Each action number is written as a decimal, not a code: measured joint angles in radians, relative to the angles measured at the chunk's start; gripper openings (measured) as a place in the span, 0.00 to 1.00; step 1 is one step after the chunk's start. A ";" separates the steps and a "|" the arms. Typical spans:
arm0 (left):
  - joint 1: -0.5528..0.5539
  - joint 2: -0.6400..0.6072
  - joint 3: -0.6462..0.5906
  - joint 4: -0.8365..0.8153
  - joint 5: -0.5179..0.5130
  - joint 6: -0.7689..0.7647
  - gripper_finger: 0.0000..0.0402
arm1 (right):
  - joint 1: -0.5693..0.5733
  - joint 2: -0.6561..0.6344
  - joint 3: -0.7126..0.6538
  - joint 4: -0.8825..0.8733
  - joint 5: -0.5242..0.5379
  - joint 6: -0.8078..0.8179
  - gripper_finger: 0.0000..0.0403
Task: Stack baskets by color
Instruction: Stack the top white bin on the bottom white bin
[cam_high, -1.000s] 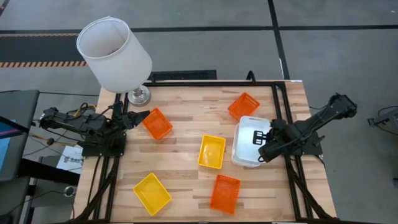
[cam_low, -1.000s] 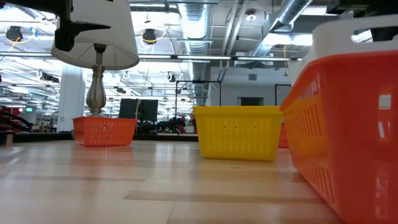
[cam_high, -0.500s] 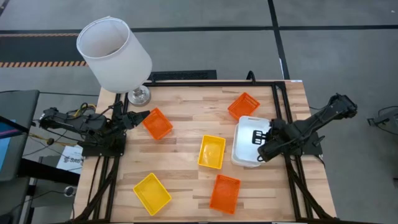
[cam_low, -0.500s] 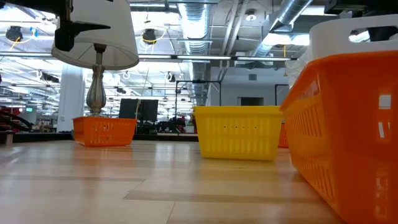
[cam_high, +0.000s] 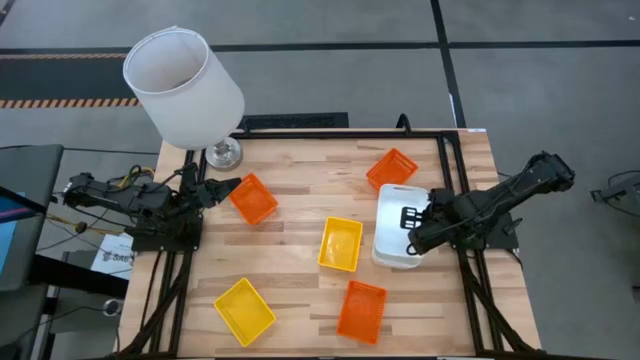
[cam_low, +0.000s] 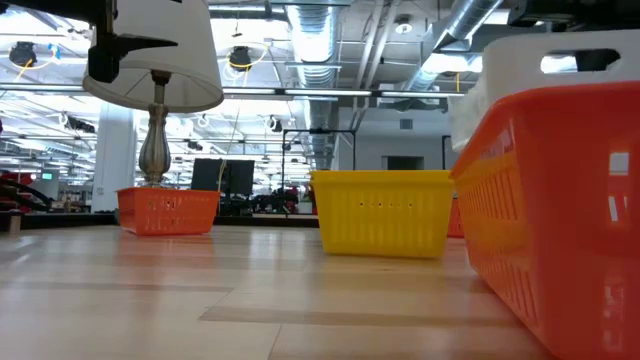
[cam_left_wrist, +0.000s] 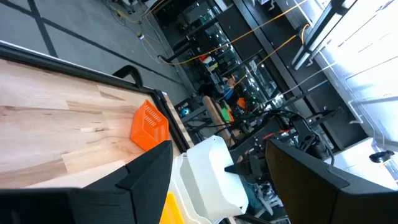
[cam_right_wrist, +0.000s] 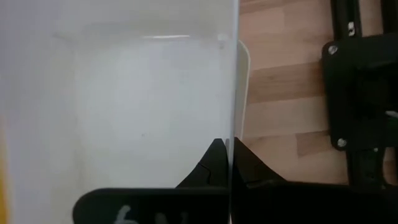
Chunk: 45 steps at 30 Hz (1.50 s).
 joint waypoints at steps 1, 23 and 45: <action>0.000 0.000 0.000 -0.001 0.000 0.000 0.61 | 0.001 0.006 -0.001 -0.001 0.000 0.001 0.00; 0.000 0.000 0.000 0.002 -0.008 -0.002 0.61 | 0.043 0.035 -0.001 -0.001 -0.054 0.032 0.00; 0.000 0.000 0.000 0.002 -0.015 -0.001 0.61 | 0.049 0.035 -0.001 0.004 -0.079 -0.049 0.21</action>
